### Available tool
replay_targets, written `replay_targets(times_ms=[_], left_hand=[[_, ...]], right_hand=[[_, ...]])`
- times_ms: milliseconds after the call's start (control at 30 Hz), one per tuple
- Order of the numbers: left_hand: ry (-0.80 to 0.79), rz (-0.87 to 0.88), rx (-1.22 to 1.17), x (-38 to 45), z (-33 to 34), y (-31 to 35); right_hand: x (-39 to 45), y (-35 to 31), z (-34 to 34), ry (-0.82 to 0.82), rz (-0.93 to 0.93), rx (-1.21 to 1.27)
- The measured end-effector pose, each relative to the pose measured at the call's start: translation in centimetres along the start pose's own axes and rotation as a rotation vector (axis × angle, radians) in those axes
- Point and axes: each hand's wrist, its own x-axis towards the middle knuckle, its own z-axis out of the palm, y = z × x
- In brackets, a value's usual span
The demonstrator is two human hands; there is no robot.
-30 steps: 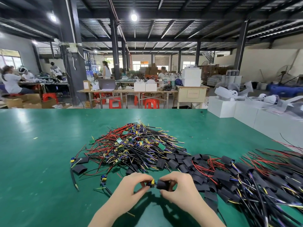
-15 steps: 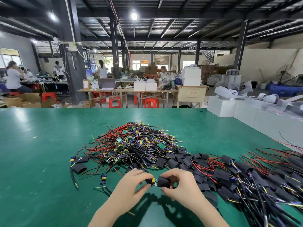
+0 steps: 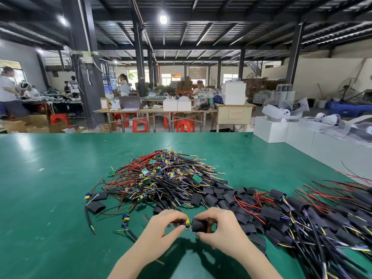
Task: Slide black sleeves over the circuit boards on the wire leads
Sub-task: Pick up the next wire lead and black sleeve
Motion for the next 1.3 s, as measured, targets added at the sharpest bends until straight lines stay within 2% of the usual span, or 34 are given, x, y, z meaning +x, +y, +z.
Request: replay_targets(times_ms=[400,567,767,1167,1300], left_hand=[[0.064,-0.035,-0.031,0.1,0.7,0.4],[0.042,-0.039,-0.025,0.0,0.5,0.4],[0.037,0.04,-0.031,0.0,0.2,0.7],[0.074,-0.029,-0.075,0.0,-0.1,0.5],[0.06,0.007,-0.082,0.0,-0.3,0.7]], right_hand=[[0.1,-0.1,0.3,0.033,-0.033,-0.018],[0.2,0.2,0.3,-0.023,-0.021,-0.057],[0.0,0.5,0.4,-0.099,0.068,0.004],[0.1,0.0,0.3,-0.019,-0.104,-0.05],[0.0,-0.2,0.2,-0.036,-0.082,-0.082]])
